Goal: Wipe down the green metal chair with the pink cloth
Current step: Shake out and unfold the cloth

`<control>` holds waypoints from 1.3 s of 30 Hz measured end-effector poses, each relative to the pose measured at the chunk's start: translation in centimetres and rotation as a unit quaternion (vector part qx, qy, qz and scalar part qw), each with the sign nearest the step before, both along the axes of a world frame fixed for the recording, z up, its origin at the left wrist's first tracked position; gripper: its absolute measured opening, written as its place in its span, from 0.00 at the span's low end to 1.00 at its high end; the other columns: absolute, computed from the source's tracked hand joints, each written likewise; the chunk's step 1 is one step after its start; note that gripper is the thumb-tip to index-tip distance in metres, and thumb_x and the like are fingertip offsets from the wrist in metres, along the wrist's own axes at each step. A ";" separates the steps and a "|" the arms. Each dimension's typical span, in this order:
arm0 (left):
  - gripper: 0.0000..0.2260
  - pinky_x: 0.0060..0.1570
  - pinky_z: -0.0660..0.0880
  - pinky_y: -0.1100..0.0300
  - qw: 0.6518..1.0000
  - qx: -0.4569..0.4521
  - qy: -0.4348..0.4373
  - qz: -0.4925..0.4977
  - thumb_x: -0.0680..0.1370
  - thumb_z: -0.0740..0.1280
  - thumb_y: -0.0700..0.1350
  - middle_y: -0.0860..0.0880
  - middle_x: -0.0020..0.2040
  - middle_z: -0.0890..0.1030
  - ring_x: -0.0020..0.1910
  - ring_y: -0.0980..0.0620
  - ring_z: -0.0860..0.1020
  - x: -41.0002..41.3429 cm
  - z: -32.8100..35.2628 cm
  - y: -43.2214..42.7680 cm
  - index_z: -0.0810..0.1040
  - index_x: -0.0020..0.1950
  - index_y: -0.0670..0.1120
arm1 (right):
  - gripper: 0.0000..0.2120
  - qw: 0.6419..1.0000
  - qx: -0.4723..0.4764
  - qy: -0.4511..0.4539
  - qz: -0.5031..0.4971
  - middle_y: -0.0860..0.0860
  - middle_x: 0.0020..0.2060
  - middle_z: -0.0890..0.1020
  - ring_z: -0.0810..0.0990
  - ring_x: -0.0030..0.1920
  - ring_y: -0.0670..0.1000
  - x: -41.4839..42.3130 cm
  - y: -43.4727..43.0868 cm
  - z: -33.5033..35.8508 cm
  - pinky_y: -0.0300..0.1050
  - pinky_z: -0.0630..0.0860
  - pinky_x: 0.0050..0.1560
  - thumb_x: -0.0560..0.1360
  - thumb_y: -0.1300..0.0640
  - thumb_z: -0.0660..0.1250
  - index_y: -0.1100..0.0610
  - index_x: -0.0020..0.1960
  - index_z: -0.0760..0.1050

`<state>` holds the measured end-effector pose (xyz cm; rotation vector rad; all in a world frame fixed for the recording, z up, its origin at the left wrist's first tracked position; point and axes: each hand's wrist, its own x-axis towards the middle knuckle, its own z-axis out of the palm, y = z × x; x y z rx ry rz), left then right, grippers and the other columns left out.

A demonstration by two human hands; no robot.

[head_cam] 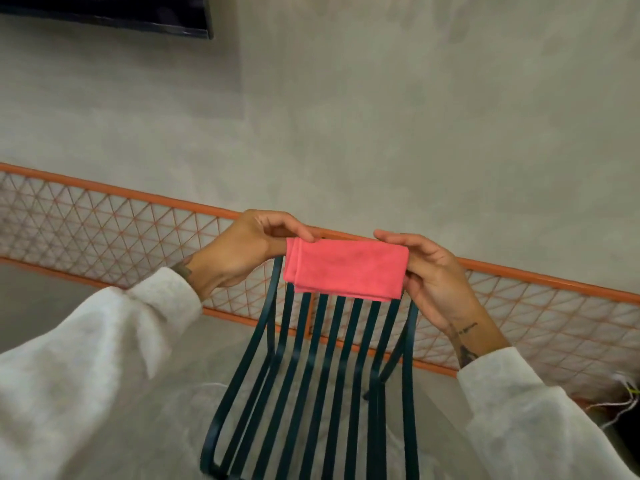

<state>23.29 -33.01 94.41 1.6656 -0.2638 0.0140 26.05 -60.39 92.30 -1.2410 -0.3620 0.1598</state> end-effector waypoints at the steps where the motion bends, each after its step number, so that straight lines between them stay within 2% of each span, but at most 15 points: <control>1: 0.06 0.52 0.80 0.55 1.000 0.011 0.004 -0.004 0.75 0.68 0.31 0.42 0.52 0.85 0.53 0.46 0.83 0.0 -0.1 0.1 0.80 0.51 0.37 | 0.11 1.000 -0.004 0.015 0.012 0.56 0.55 0.84 0.83 0.56 0.53 -0.1 -0.1 -0.3 0.47 0.83 0.48 0.73 0.64 0.65 0.59 0.54 0.80; 4: 0.05 0.44 0.82 0.51 0.999 0.027 0.032 -0.002 0.75 0.69 0.36 0.37 0.49 0.84 0.46 0.40 0.84 -0.1 -0.8 0.5 0.81 0.50 0.42 | 0.09 0.995 -0.069 0.059 0.048 0.56 0.51 0.84 0.82 0.49 0.56 0.0 -0.1 -1.3 0.60 0.82 0.47 0.79 0.64 0.63 0.54 0.54 0.78; 6: 0.06 0.40 0.81 0.52 0.999 0.014 0.052 0.008 0.76 0.68 0.35 0.34 0.49 0.83 0.43 0.40 0.82 -0.4 -1.8 0.9 0.81 0.49 0.44 | 0.12 0.988 -0.127 0.063 0.055 0.60 0.50 0.80 0.76 0.45 0.59 0.1 0.4 -2.3 0.58 0.81 0.43 0.81 0.64 0.60 0.50 0.55 0.77; 8: 0.07 0.36 0.80 0.55 0.996 -0.017 0.081 0.017 0.77 0.65 0.33 0.39 0.45 0.84 0.40 0.46 0.83 -1.1 -3.1 1.3 0.80 0.50 0.43 | 0.13 0.986 -0.142 0.069 0.052 0.58 0.50 0.79 0.76 0.43 0.57 0.1 1.4 -3.0 0.54 0.81 0.38 0.82 0.65 0.59 0.50 0.54 0.78; 10: 0.08 0.32 0.79 0.58 0.990 -0.062 0.120 0.028 0.78 0.63 0.32 0.45 0.41 0.84 0.36 0.51 0.83 -2.1 -4.8 2.1 0.78 0.51 0.42 | 0.14 0.984 -0.135 0.089 0.070 0.54 0.53 0.80 0.78 0.46 0.56 0.1 2.7 -4.1 0.53 0.81 0.38 0.82 0.65 0.57 0.51 0.51 0.79; 13: 0.11 0.33 0.80 0.58 0.976 -0.126 0.168 0.060 0.78 0.61 0.32 0.45 0.42 0.82 0.36 0.51 0.81 -4.3 -8.3 4.2 0.80 0.49 0.45 | 0.19 0.977 -0.130 0.123 0.120 0.53 0.57 0.76 0.76 0.53 0.58 -0.1 5.3 -6.3 0.53 0.82 0.36 0.83 0.67 0.53 0.52 0.46 0.78; 16: 0.13 0.33 0.81 0.58 0.957 -0.168 0.201 0.124 0.78 0.60 0.31 0.47 0.41 0.83 0.35 0.52 0.80 -7.4 -12.1 6.6 0.80 0.46 0.45 | 0.19 0.963 -0.138 0.157 0.170 0.53 0.56 0.75 0.74 0.52 0.57 -0.4 8.9 -9.2 0.47 0.80 0.30 0.81 0.69 0.52 0.55 0.43 0.78; 23: 0.15 0.36 0.82 0.55 0.902 -0.241 0.278 0.226 0.77 0.55 0.32 0.45 0.43 0.82 0.35 0.51 0.81 -14.5 -19.8 13.8 0.80 0.48 0.43 | 0.13 0.921 -0.187 0.228 0.256 0.53 0.52 0.77 0.75 0.52 0.56 -3.3 18.6 -16.0 0.50 0.78 0.38 0.79 0.58 0.54 0.56 0.43 0.75; 26: 0.15 0.43 0.80 0.51 0.875 -0.293 0.304 0.237 0.77 0.54 0.41 0.44 0.48 0.82 0.41 0.47 0.81 -16.5 -23.0 17.6 0.80 0.50 0.42 | 0.06 0.909 -0.244 0.225 0.254 0.54 0.54 0.76 0.76 0.54 0.58 -4.4 22.8 -18.8 0.52 0.80 0.38 0.80 0.59 0.63 0.55 0.45 0.77; 28: 0.14 0.45 0.79 0.51 0.860 -0.297 0.327 0.255 0.80 0.57 0.47 0.45 0.49 0.82 0.43 0.47 0.81 -17.5 -25.4 20.2 0.81 0.51 0.44 | 0.05 0.899 -0.282 0.217 0.257 0.54 0.57 0.77 0.79 0.56 0.60 -5.2 26.0 -20.9 0.56 0.83 0.46 0.78 0.61 0.67 0.54 0.52 0.78; 30: 0.08 0.41 0.80 0.56 0.855 -0.273 0.336 0.284 0.79 0.65 0.43 0.47 0.47 0.84 0.43 0.50 0.82 -18.6 -28.1 22.3 0.81 0.55 0.46 | 0.15 0.886 -0.319 0.216 0.258 0.53 0.58 0.80 0.83 0.55 0.57 -6.3 28.9 -23.2 0.57 0.83 0.51 0.77 0.64 0.69 0.48 0.60 0.77; 32: 0.17 0.40 0.79 0.59 0.843 -0.264 0.348 0.315 0.75 0.70 0.33 0.43 0.48 0.83 0.43 0.49 0.82 -19.9 -31.6 24.6 0.80 0.60 0.48 | 0.22 0.870 -0.363 0.209 0.262 0.51 0.57 0.82 0.85 0.54 0.52 -7.4 32.3 -26.2 0.55 0.83 0.51 0.76 0.64 0.70 0.42 0.63 0.74; 35: 0.25 0.38 0.77 0.58 0.817 -0.257 0.372 0.358 0.70 0.73 0.30 0.38 0.47 0.81 0.43 0.44 0.78 -21.9 -37.5 27.9 0.77 0.64 0.47 | 0.18 0.842 -0.426 0.212 0.253 0.49 0.55 0.83 0.85 0.52 0.50 -9.1 37.4 -32.5 0.54 0.84 0.50 0.77 0.63 0.68 0.49 0.64 0.74; 37: 0.25 0.39 0.78 0.58 0.796 -0.267 0.387 0.383 0.69 0.73 0.30 0.36 0.47 0.82 0.42 0.44 0.79 -22.5 -41.6 29.8 0.76 0.64 0.45 | 0.13 0.831 -0.444 0.231 0.243 0.51 0.52 0.85 0.85 0.51 0.52 -10.0 39.8 -36.7 0.54 0.84 0.49 0.77 0.63 0.66 0.52 0.60 0.76; 39: 0.24 0.41 0.79 0.57 0.779 -0.265 0.399 0.405 0.69 0.74 0.29 0.33 0.49 0.81 0.43 0.43 0.80 -23.5 -46.7 31.4 0.76 0.62 0.45 | 0.14 0.822 -0.457 0.246 0.236 0.53 0.51 0.84 0.84 0.51 0.55 -11.2 41.9 -42.1 0.55 0.83 0.50 0.76 0.66 0.64 0.55 0.60 0.75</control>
